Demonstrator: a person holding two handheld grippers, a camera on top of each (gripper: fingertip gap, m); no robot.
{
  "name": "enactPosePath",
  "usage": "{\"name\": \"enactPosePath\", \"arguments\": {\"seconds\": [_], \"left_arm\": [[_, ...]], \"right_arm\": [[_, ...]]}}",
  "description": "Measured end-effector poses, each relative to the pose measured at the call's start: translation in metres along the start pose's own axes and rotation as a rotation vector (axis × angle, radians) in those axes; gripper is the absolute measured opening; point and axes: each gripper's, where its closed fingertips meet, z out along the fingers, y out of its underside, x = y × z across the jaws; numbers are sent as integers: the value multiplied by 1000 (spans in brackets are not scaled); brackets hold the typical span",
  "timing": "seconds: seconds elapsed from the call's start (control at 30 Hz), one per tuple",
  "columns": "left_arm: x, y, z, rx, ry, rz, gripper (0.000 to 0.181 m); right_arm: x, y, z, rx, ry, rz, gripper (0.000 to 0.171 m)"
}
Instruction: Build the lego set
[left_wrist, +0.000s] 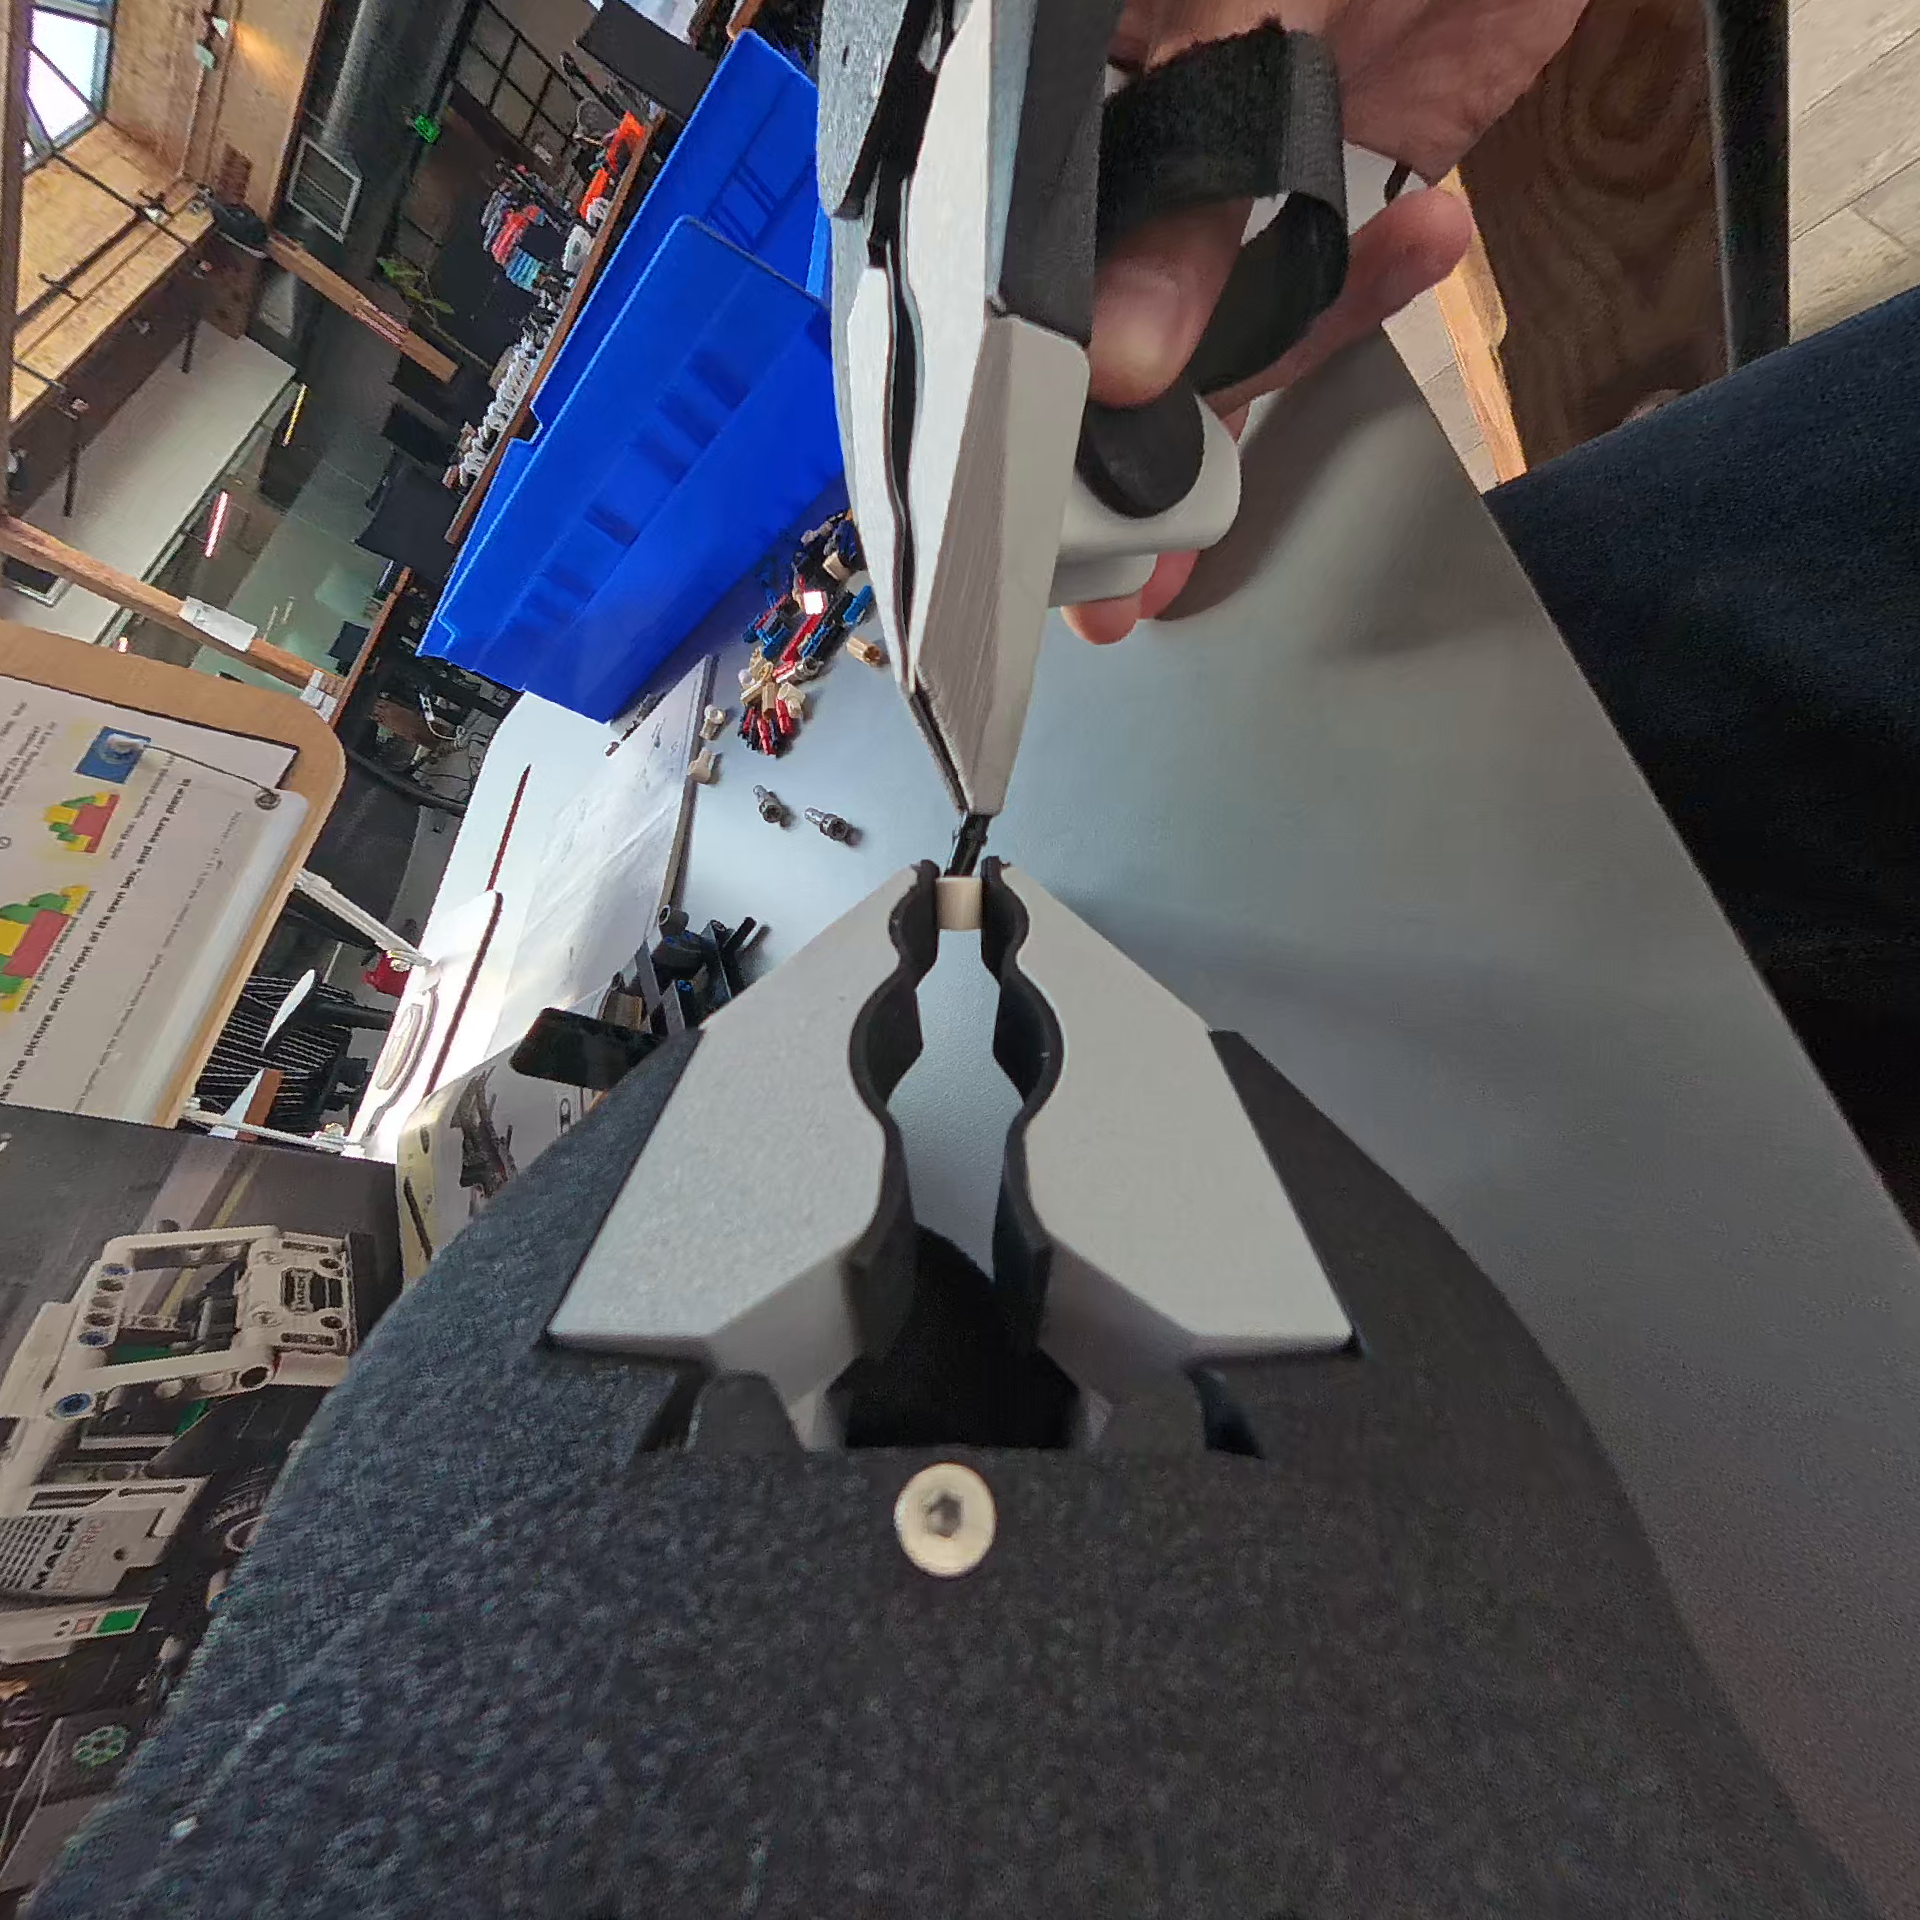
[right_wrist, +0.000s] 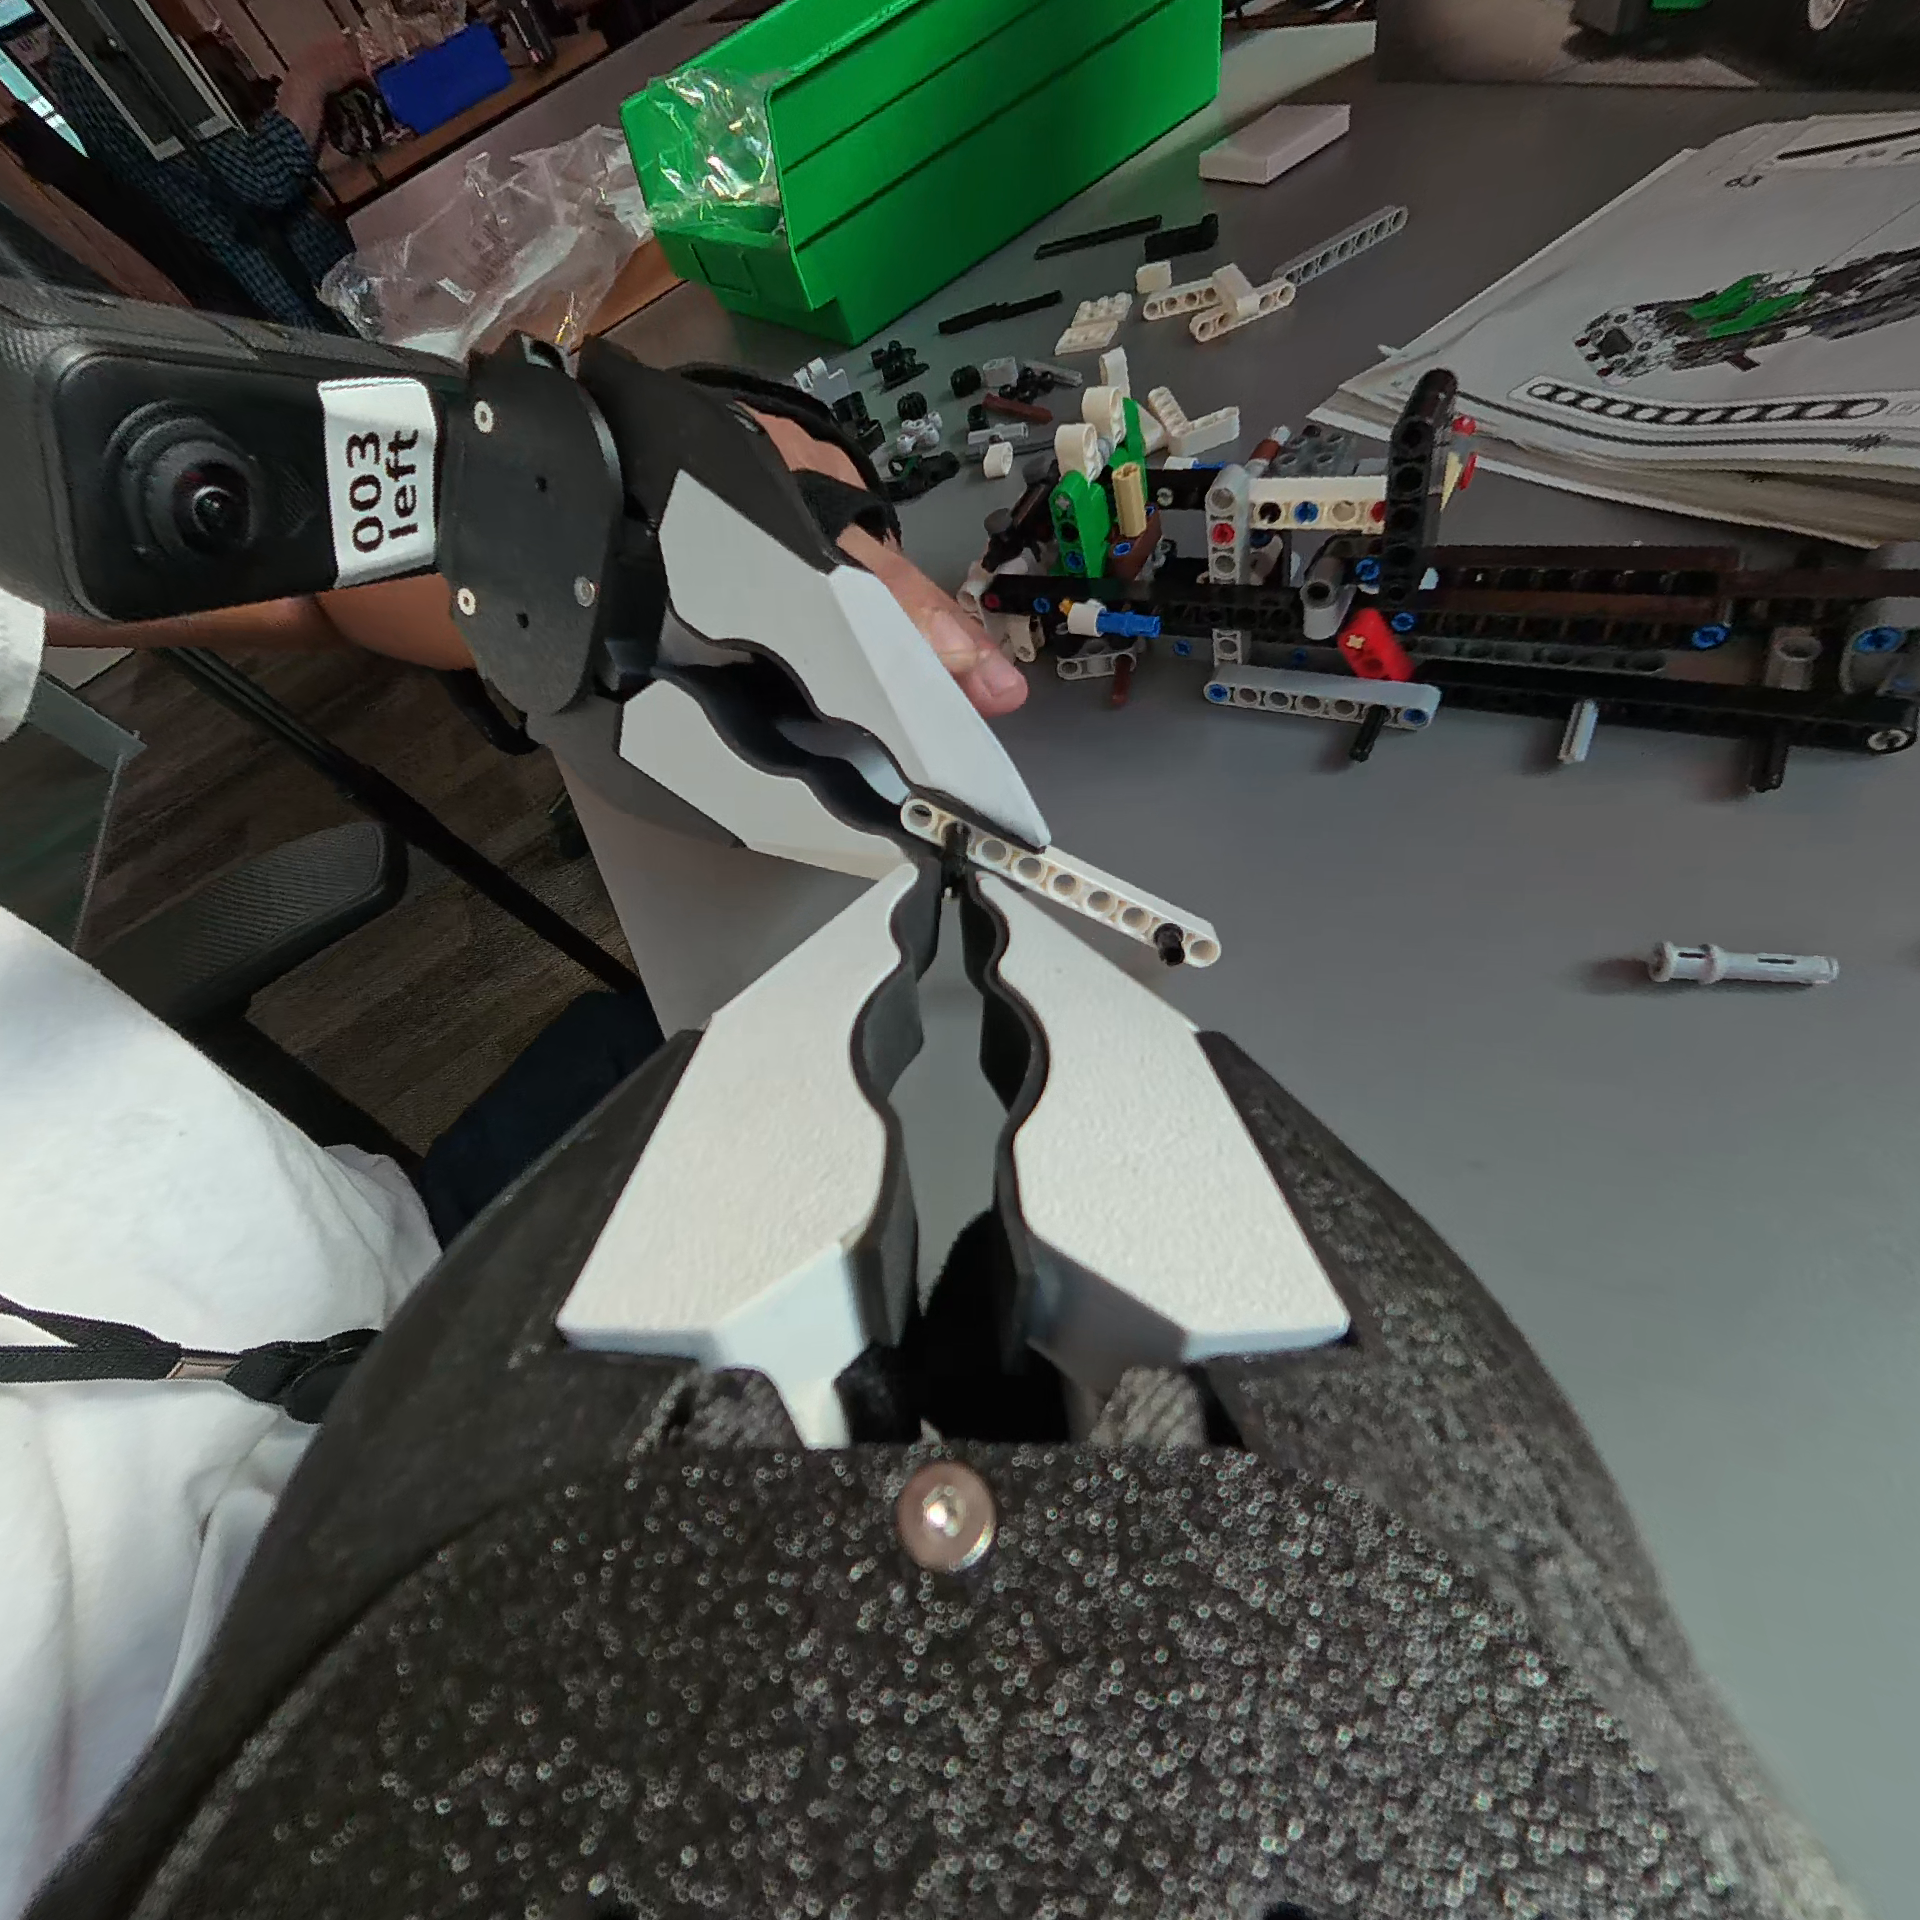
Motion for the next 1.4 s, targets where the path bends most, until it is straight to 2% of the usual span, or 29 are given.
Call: {"name": "enactPosePath", "arguments": {"seconds": [0.3,0.87,1.27,1.4], "left_arm": [[7,5,3,-26,-23,180,6],[7,4,3,-22,-7,117,6],[18,-2,2,-7,-10,230,6],[13,-1,2,-9,11,123,6]], "right_arm": [[0,6,1,-59,-3,46,2],[-1,8,1,-53,-14,57,2],[-2,7,2,-53,-24,66,1],[0,4,0,-20,-9,46,1]]}}
